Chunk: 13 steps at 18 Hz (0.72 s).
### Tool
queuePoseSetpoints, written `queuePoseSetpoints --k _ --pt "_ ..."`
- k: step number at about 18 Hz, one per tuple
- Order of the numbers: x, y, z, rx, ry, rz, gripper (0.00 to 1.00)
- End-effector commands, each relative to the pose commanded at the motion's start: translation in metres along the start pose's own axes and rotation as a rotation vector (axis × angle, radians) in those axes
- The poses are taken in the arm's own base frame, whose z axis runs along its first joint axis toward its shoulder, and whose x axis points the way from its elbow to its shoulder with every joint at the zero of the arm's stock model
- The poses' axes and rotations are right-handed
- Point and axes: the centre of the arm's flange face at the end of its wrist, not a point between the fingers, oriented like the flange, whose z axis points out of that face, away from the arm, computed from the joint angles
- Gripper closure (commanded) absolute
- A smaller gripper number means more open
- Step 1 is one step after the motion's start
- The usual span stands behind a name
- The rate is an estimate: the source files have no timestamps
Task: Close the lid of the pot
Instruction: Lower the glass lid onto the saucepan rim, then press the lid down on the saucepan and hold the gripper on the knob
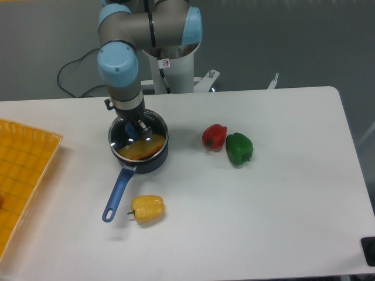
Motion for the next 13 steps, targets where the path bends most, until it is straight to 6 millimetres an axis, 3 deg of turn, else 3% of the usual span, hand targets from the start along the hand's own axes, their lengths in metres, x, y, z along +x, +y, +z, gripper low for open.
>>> queuePoseSetpoints --k 13 --pt "0.0012 -0.0060 0.0015 0.006 -0.014 0.011 0.69"
